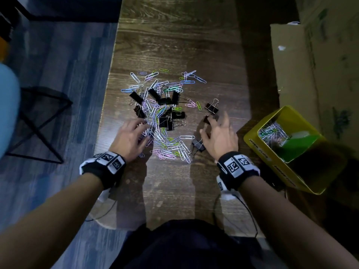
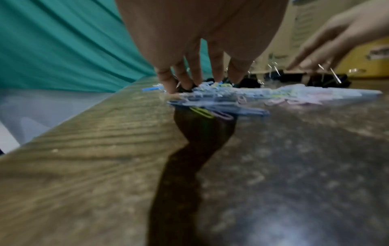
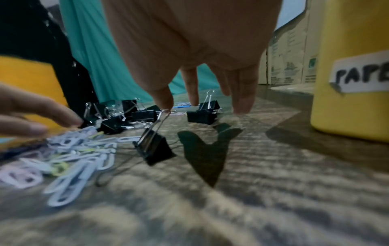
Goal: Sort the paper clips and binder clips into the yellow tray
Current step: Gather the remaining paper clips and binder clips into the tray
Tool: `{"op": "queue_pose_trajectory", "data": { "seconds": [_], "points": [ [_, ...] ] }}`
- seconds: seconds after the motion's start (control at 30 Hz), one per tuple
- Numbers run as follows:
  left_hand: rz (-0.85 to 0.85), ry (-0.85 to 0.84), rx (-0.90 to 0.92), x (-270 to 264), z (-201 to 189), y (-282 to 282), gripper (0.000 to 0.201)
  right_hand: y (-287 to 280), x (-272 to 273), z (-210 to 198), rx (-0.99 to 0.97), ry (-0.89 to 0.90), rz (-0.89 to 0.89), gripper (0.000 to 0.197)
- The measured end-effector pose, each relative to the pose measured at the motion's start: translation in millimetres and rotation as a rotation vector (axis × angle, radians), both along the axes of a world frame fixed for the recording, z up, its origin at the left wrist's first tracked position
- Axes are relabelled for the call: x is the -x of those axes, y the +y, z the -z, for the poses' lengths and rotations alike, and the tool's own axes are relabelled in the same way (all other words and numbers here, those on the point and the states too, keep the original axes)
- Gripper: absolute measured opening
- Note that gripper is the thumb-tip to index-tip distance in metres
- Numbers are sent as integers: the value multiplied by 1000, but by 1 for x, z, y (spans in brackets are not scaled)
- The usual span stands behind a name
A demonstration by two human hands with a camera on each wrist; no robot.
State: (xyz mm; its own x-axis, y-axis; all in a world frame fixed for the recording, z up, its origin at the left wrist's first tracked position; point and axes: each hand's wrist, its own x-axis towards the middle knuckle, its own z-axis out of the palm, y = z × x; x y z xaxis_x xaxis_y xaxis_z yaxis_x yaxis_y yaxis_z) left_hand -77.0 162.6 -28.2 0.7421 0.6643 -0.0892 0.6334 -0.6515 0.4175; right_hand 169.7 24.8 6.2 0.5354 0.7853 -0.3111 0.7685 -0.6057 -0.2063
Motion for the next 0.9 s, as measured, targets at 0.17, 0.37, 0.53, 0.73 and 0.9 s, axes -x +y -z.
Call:
{"op": "queue_pose_trajectory", "data": {
  "seconds": [0.17,0.37,0.53,0.73,0.9],
  "points": [
    [-91,311,91,-12,18,-19,65,-10,25,2,-84,29,-309,43],
    [-38,320,118,-18,19,-64,70,-27,0,13,-69,212,-210,34],
    [67,338,157,-30,15,-99,70,-30,-31,15,-71,95,-156,44],
    [41,203,144,-49,-2,-75,60,-9,1,3,-177,82,-326,40],
    [129,282,170,-68,-11,-34,54,-17,40,12,74,81,-512,54]
  ]
}}
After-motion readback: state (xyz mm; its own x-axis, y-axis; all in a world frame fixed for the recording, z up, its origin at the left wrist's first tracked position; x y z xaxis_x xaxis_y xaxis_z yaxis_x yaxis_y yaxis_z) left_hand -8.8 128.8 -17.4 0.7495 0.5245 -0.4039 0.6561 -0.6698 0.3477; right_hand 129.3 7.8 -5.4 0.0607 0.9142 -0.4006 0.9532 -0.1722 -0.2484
